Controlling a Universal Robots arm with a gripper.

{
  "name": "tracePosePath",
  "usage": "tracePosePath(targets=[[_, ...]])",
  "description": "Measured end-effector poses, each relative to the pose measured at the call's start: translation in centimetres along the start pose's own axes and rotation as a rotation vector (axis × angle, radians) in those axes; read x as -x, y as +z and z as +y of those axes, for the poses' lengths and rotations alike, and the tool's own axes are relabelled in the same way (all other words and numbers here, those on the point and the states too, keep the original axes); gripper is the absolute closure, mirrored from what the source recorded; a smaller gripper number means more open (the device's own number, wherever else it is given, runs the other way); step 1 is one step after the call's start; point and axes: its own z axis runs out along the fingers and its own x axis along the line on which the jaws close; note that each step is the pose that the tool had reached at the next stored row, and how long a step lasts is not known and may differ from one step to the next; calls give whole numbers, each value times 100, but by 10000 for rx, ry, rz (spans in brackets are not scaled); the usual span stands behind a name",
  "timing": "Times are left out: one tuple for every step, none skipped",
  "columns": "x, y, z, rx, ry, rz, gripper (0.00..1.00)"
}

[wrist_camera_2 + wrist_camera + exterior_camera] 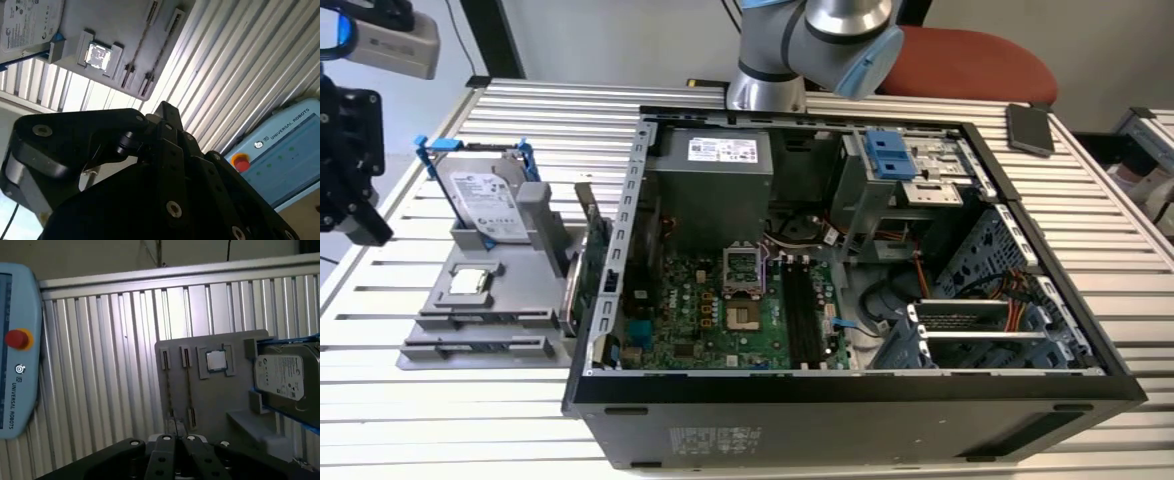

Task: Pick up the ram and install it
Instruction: 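Pick up the ram and move it above insertion slot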

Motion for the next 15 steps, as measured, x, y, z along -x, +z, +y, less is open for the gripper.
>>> tracePosePath(targets=[[0, 2, 0, -6, -173, 2, 100], [0, 4, 0, -13, -344, 4, 100], [0, 7, 0, -21, -508, 4, 100], [0, 10, 0, -29, -657, 6, 100], [0, 15, -1, -36, -801, 6, 100], [0, 18, -1, -42, -936, 7, 100], [0, 23, -1, -47, -1067, 8, 100], [0, 27, -1, -51, -1178, 9, 100], [0, 32, -1, -56, -1282, 10, 100], [0, 38, -2, -61, -1385, 11, 100], [2, 45, -2, -63, -1468, 12, 100], [4, 53, -3, -67, -1545, 12, 100], [7, 61, -4, -69, -1614, 12, 100], [11, 68, -5, -70, -1676, 13, 100], [17, 75, -5, -70, -1731, 15, 100]])
